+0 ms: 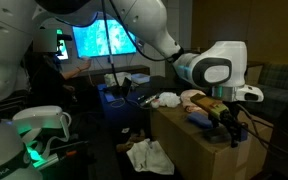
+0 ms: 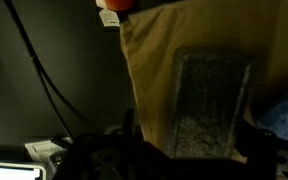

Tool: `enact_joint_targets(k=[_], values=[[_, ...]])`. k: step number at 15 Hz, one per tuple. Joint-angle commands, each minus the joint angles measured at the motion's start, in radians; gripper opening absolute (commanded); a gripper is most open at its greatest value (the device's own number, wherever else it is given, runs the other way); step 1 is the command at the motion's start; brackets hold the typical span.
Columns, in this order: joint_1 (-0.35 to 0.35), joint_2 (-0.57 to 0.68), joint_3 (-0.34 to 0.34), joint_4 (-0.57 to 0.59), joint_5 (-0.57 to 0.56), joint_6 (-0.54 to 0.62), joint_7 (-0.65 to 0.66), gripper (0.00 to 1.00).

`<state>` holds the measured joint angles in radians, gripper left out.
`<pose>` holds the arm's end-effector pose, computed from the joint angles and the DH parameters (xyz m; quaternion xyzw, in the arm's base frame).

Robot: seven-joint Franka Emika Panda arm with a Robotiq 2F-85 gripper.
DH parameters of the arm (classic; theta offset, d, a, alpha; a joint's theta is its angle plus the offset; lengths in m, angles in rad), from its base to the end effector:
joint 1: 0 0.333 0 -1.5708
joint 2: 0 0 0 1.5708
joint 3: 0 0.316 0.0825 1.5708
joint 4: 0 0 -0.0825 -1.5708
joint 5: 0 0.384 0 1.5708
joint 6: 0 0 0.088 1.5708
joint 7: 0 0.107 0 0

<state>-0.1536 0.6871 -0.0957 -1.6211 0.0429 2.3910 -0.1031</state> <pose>0.6813 -0.1639 0.2302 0.9961 -0.0759 0.0399 0.0219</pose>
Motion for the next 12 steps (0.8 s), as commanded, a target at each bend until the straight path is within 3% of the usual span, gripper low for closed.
enact_joint_targets(k=[1, 2, 4, 5, 9, 12], values=[[-0.006, -0.023, 0.008, 0.000, -0.024, -0.011, -0.019, 0.81], [-0.004, -0.029, 0.006, -0.004, -0.027, -0.008, -0.019, 0.72], [0.002, -0.038, 0.002, -0.010, -0.040, -0.007, -0.018, 0.66], [0.006, -0.042, -0.001, -0.014, -0.051, -0.007, -0.015, 0.55], [0.009, -0.068, -0.002, -0.035, -0.082, -0.007, -0.016, 0.30], [0.007, -0.098, -0.005, -0.057, -0.089, -0.011, -0.011, 0.30]])
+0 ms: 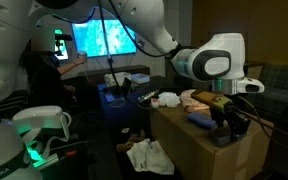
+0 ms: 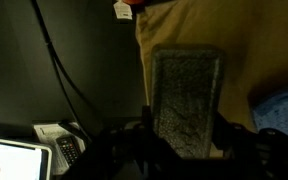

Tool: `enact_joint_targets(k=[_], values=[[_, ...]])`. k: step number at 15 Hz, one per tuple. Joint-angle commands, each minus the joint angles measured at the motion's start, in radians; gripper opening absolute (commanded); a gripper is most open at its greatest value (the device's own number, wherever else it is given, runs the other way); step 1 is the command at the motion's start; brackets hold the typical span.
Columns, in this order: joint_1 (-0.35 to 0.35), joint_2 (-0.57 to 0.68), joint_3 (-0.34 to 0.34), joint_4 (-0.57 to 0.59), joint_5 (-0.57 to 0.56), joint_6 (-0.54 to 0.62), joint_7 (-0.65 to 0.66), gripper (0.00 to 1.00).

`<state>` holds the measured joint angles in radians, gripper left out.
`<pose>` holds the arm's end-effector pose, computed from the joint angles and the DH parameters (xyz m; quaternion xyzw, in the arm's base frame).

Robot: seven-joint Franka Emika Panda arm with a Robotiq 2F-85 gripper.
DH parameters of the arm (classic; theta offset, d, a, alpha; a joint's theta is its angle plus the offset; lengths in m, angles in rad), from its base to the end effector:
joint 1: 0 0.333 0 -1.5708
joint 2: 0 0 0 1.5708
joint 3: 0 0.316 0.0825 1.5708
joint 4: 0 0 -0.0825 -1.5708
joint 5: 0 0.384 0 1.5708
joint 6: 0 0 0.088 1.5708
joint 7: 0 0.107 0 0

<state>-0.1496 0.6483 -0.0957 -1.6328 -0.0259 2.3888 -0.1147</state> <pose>0.6818 -0.1618 0.2520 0.9968 -0.0450 0.0474 0.0469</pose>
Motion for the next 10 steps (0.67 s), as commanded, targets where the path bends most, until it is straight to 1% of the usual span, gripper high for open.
enact_joint_targets(k=[1, 4, 10], values=[[-0.001, -0.072, -0.006, -0.054, -0.019, -0.009, 0.001, 0.30], [-0.012, -0.119, -0.019, -0.097, -0.016, -0.003, 0.004, 0.30], [-0.082, -0.220, -0.058, -0.234, 0.006, 0.020, -0.008, 0.30]])
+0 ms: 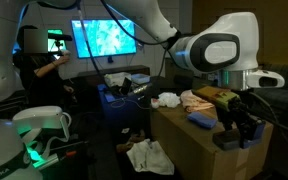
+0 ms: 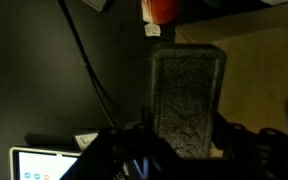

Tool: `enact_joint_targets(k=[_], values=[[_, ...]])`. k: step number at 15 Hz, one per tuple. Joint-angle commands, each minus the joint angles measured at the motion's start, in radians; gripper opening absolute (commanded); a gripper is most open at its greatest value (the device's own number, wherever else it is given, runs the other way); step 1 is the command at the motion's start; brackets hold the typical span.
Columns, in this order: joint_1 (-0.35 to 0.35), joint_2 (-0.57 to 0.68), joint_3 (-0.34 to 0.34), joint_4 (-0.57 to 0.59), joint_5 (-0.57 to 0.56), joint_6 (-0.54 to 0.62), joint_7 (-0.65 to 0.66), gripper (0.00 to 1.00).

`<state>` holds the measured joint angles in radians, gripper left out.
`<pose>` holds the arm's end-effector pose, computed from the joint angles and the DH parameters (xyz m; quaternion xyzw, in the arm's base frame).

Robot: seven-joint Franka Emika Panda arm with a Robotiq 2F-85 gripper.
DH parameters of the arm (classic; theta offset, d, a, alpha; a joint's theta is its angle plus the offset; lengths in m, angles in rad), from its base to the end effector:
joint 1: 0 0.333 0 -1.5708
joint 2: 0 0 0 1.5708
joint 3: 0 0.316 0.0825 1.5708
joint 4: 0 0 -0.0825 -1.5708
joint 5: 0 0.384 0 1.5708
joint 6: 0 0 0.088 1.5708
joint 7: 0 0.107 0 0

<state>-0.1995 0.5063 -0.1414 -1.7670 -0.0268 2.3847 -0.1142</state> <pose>0.6355 -0.2163 0.2906 0.9930 -0.0930 0.0465 0.0553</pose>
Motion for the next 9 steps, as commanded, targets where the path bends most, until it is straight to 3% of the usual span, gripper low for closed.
enact_joint_targets(k=[1, 9], values=[[-0.049, -0.093, -0.019, -0.125, 0.013, 0.022, -0.014, 0.30], [-0.146, -0.065, -0.089, -0.255, 0.022, 0.094, 0.000, 0.30]])
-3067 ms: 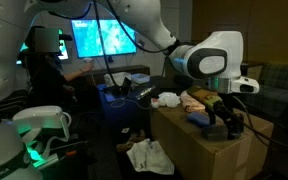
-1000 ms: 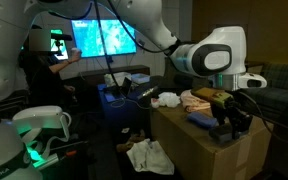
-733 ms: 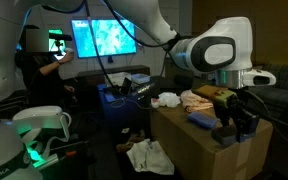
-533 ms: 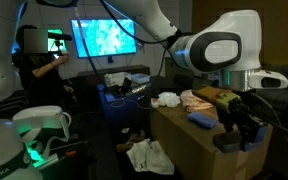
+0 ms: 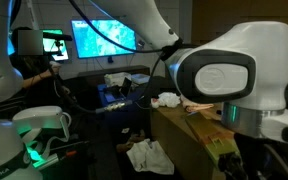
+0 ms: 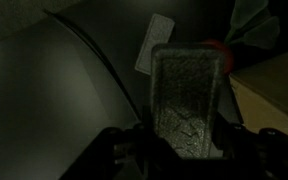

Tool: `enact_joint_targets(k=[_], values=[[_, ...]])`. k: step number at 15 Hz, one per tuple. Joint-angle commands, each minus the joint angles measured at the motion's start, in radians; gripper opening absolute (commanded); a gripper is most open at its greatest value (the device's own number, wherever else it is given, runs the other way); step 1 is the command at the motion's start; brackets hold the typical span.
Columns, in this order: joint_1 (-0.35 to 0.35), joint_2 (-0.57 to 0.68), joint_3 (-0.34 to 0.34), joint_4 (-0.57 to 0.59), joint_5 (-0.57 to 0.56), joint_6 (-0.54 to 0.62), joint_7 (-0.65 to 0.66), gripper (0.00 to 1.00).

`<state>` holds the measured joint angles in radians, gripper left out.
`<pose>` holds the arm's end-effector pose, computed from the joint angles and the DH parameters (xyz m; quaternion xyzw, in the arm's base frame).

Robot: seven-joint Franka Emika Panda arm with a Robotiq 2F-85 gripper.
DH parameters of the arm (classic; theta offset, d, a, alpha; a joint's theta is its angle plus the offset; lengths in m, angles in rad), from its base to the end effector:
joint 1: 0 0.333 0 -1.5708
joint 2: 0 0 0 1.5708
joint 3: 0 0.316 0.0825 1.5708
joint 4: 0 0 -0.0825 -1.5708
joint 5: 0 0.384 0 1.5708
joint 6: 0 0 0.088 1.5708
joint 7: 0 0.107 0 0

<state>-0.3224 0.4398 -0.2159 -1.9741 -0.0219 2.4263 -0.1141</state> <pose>0.5316 -0.3118 0.2519 0.9799 -0.1919 -0.0067 0.0535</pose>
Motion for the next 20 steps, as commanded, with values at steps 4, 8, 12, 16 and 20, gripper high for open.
enact_joint_targets(k=[4, 8, 12, 16, 20], values=[[-0.060, 0.083, -0.033, -0.049, 0.023, 0.104, 0.012, 0.30], [-0.103, 0.187, -0.024, -0.018, 0.049, 0.156, 0.011, 0.30], [-0.126, 0.292, -0.013, 0.018, 0.078, 0.200, 0.018, 0.30], [-0.143, 0.386, -0.005, 0.070, 0.106, 0.221, 0.030, 0.30], [-0.167, 0.462, 0.005, 0.134, 0.128, 0.233, 0.036, 0.30]])
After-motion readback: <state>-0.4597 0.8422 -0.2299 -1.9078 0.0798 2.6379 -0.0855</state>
